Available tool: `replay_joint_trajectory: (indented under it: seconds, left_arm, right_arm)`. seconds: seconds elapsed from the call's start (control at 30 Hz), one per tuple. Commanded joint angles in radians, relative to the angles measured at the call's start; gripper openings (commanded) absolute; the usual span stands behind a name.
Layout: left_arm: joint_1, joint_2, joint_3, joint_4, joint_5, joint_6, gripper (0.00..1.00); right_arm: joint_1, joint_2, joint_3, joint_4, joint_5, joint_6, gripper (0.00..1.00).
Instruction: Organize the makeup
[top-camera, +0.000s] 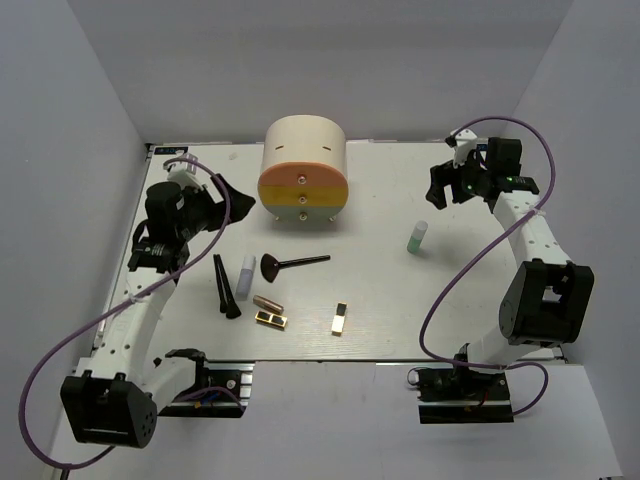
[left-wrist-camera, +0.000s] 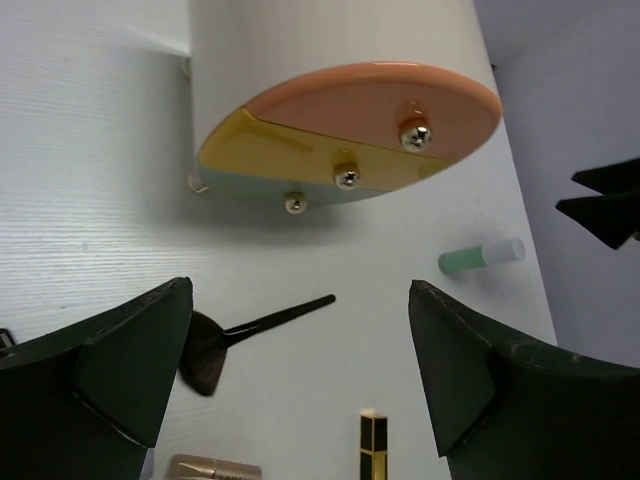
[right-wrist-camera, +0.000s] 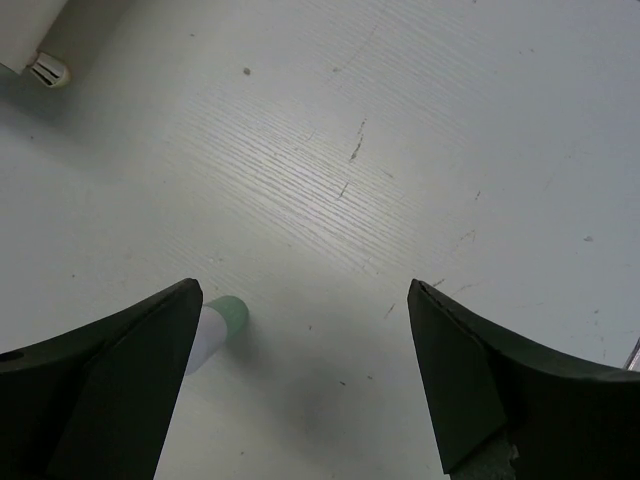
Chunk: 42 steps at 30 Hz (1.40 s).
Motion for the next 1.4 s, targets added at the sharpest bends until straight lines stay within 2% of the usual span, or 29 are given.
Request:
replay_joint_trajectory:
  seconds: [0.0, 0.13, 0.17, 0.33, 0.43, 0.53, 0.57, 0.6, 0.63, 0.67, 0.7, 0.73, 0.77, 0.83, 0.87, 0.9, 1.03, 1.37]
  left_arm:
    - [-0.006, 0.042, 0.006, 0.072, 0.148, -0.013, 0.98]
    - [-0.015, 0.088, 0.031, 0.076, 0.185, -0.006, 0.98]
    - [-0.026, 0.094, 0.04, 0.069, 0.183, 0.0, 0.98]
    - [-0.073, 0.139, 0.074, 0.052, 0.174, 0.005, 0.98]
    - [-0.113, 0.171, 0.083, 0.062, 0.168, -0.007, 0.92]
    - [-0.158, 0.203, 0.09, 0.078, 0.154, -0.024, 0.78]
    - [-0.169, 0.211, 0.097, 0.081, 0.145, -0.027, 0.64]
    - [-0.188, 0.218, 0.103, 0.078, 0.136, -0.035, 0.57]
    - [-0.198, 0.224, 0.11, 0.079, 0.123, -0.038, 0.51]
    - [-0.207, 0.235, 0.117, 0.079, 0.11, -0.041, 0.45]
    - [-0.207, 0.237, 0.118, 0.085, 0.099, -0.048, 0.33]
    - [-0.222, 0.235, 0.117, 0.09, 0.071, -0.053, 0.29]
    - [-0.238, 0.235, 0.117, 0.096, 0.056, -0.064, 0.28]
    - [-0.251, 0.237, 0.118, 0.095, 0.028, -0.068, 0.33]
    - [-0.264, 0.24, 0.127, 0.087, -0.002, -0.076, 0.4]
    - [-0.264, 0.251, 0.132, 0.075, -0.015, -0.082, 0.55]
    - [-0.302, 0.287, 0.166, 0.035, -0.064, -0.096, 0.7]
    - [-0.366, 0.359, 0.239, 0.012, -0.169, -0.088, 0.73]
  right_arm:
    - [0.0, -0.003, 0.057, -0.015, -0.035, -0.03, 0.89]
    - [0.0, -0.006, 0.072, -0.087, -0.143, -0.114, 0.89]
    - [0.0, -0.008, 0.072, -0.128, -0.218, -0.166, 0.89]
    - [0.003, -0.02, 0.058, -0.168, -0.321, -0.218, 0.89]
    - [0.006, -0.018, 0.06, -0.159, -0.306, -0.206, 0.89]
    - [0.003, -0.02, 0.063, -0.144, -0.3, -0.186, 0.87]
    - [0.006, -0.021, 0.065, -0.142, -0.302, -0.186, 0.81]
    - [0.006, -0.023, 0.063, -0.129, -0.302, -0.171, 0.51]
    - [0.006, -0.026, 0.057, -0.119, -0.306, -0.162, 0.36]
    - [0.006, -0.031, 0.052, -0.112, -0.309, -0.152, 0.25]
    - [0.006, -0.037, 0.043, -0.087, -0.311, -0.142, 0.18]
    - [0.009, -0.04, 0.037, -0.078, -0.312, -0.114, 0.18]
    - [0.008, -0.044, 0.025, -0.072, -0.318, -0.105, 0.36]
    - [0.008, -0.049, 0.016, -0.058, -0.329, -0.074, 0.52]
    - [0.01, -0.051, 0.0, -0.05, -0.329, -0.063, 0.57]
    - [0.01, -0.057, -0.009, -0.043, -0.331, -0.053, 0.67]
    - [0.01, -0.069, -0.038, -0.01, -0.331, -0.013, 0.7]
    - [0.01, -0.094, -0.095, 0.02, -0.343, 0.01, 0.7]
